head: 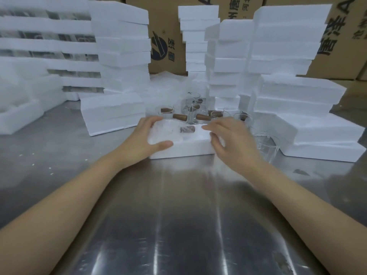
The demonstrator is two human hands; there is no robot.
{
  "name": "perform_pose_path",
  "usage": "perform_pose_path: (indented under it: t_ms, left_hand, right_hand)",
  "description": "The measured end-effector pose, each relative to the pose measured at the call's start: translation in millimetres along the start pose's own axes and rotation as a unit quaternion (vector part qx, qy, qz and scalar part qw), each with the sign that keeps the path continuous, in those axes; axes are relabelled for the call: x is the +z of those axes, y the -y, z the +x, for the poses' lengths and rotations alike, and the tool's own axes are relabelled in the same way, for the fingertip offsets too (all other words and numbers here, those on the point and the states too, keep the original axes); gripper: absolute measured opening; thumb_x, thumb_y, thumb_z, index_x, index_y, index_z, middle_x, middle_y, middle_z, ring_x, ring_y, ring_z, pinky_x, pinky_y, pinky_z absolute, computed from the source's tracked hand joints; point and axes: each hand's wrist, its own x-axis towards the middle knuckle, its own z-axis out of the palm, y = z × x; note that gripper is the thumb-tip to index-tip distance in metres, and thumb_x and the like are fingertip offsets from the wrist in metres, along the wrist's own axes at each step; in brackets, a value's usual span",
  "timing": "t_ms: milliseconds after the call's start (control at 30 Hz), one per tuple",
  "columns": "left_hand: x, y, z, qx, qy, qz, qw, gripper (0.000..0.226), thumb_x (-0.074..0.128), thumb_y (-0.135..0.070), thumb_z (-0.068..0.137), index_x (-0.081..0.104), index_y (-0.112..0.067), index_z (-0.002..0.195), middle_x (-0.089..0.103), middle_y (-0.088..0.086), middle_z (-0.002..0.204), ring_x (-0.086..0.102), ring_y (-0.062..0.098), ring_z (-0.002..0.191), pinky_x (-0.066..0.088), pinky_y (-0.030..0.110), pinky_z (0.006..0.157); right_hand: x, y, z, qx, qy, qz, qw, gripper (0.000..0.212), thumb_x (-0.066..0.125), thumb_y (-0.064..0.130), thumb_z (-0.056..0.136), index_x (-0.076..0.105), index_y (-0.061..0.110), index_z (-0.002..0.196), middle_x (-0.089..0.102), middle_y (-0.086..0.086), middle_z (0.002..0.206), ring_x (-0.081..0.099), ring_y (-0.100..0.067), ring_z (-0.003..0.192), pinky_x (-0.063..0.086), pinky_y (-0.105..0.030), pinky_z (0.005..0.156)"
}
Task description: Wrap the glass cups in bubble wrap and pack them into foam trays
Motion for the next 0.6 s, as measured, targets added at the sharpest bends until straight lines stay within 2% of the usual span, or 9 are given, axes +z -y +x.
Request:
perform_pose_path:
  t_ms: [67, 133, 200, 267, 333, 433, 500, 533, 600]
  left_hand:
    - [2.4, -1.8, 1.6, 0.002, -0.021, 0.015, 1.0, 0.072, 0.071, -0.058, 0.072, 0.041, -0.032, 0.132, 0.045, -0.013, 0.131, 0.042, 0.002, 0.119, 0.033, 0.022, 0.097]
    - [3.2, -3.1, 1.6, 0.015, -0.034, 0.027, 0.999, 0.071, 0.07, -0.06, 0.071, 0.043, -0.032, 0.131, 0.047, -0.016, 0.129, 0.044, 0.001, 0.116, 0.033, 0.02, 0.093]
    - [2.3, -4.4, 1.0, 0.027, -0.031, 0.047, 0.998, 0.07, 0.063, -0.069, 0.068, 0.043, -0.037, 0.127, 0.045, -0.02, 0.126, 0.041, -0.002, 0.114, 0.03, 0.014, 0.09]
    - [1.8, -5.1, 1.0, 0.029, -0.019, 0.061, 0.998, 0.066, 0.058, -0.076, 0.064, 0.043, -0.042, 0.119, 0.042, -0.021, 0.123, 0.038, -0.004, 0.112, 0.028, 0.008, 0.086]
    - [2.6, -3.2, 1.6, 0.026, -0.006, 0.07, 0.997, 0.062, 0.065, -0.073, 0.062, 0.042, -0.043, 0.111, 0.041, -0.021, 0.118, 0.037, -0.004, 0.11, 0.028, 0.006, 0.084]
    - [4.4, 0.0, 2.9, 0.033, 0.002, 0.088, 0.996, 0.062, 0.079, -0.06, 0.063, 0.041, -0.04, 0.107, 0.036, -0.02, 0.118, 0.035, -0.002, 0.11, 0.028, 0.007, 0.083]
    - [6.0, 0.5, 3.7, 0.043, 0.0, 0.092, 0.995, 0.062, 0.08, -0.057, 0.065, 0.041, -0.036, 0.109, 0.031, -0.02, 0.121, 0.033, -0.003, 0.112, 0.028, 0.011, 0.085]
    - [6.6, 0.2, 3.9, 0.044, 0.001, 0.092, 0.995, 0.062, 0.079, -0.057, 0.065, 0.041, -0.036, 0.109, 0.031, -0.02, 0.121, 0.032, -0.004, 0.113, 0.028, 0.011, 0.085]
    - [7.5, 0.2, 4.2, 0.037, 0.007, 0.088, 0.995, 0.061, 0.079, -0.057, 0.066, 0.039, -0.038, 0.109, 0.033, -0.021, 0.117, 0.031, -0.004, 0.11, 0.028, 0.007, 0.082]
  right_hand:
    - [-16.9, -12.4, 6.7, 0.051, -0.066, -0.053, 0.995, 0.031, 0.055, -0.003, 0.078, 0.072, 0.009, 0.102, 0.069, -0.008, 0.102, 0.061, -0.035, 0.096, 0.041, -0.041, 0.082]
    - [-34.0, -31.1, 11.3, 0.158, -0.075, -0.097, 0.98, 0.035, 0.051, 0.0, 0.079, 0.07, 0.011, 0.106, 0.064, -0.01, 0.114, 0.054, -0.036, 0.107, 0.036, -0.042, 0.09]
    - [-48.1, -51.2, 11.0, 0.263, -0.048, -0.141, 0.953, 0.037, 0.053, 0.004, 0.08, 0.065, 0.011, 0.115, 0.055, -0.014, 0.126, 0.045, -0.036, 0.116, 0.031, -0.042, 0.097]
    - [-56.4, -66.3, 7.4, 0.342, 0.004, -0.184, 0.921, 0.043, 0.056, 0.01, 0.082, 0.058, 0.008, 0.124, 0.047, -0.02, 0.129, 0.04, -0.039, 0.12, 0.029, -0.044, 0.102]
    - [-60.0, -76.6, 3.4, 0.397, 0.062, -0.205, 0.893, 0.049, 0.057, 0.015, 0.083, 0.051, 0.007, 0.131, 0.043, -0.023, 0.131, 0.038, -0.043, 0.122, 0.026, -0.047, 0.108]
    - [-61.0, -86.3, -0.5, 0.439, 0.108, -0.201, 0.869, 0.048, 0.054, 0.017, 0.086, 0.049, 0.007, 0.132, 0.042, -0.023, 0.132, 0.039, -0.045, 0.123, 0.019, -0.048, 0.113]
    - [-59.6, -87.9, -1.7, 0.437, 0.098, -0.201, 0.872, 0.044, 0.054, 0.017, 0.085, 0.051, 0.006, 0.128, 0.044, -0.023, 0.13, 0.04, -0.044, 0.122, 0.018, -0.049, 0.114]
    - [-58.5, -87.6, -1.7, 0.426, 0.067, -0.195, 0.881, 0.043, 0.055, 0.015, 0.085, 0.052, 0.006, 0.126, 0.045, -0.024, 0.128, 0.04, -0.043, 0.121, 0.021, -0.049, 0.112]
    - [-58.3, -86.1, 1.4, 0.374, -0.047, -0.18, 0.908, 0.041, 0.056, 0.008, 0.082, 0.053, 0.003, 0.122, 0.043, -0.025, 0.126, 0.039, -0.043, 0.118, 0.03, -0.047, 0.103]
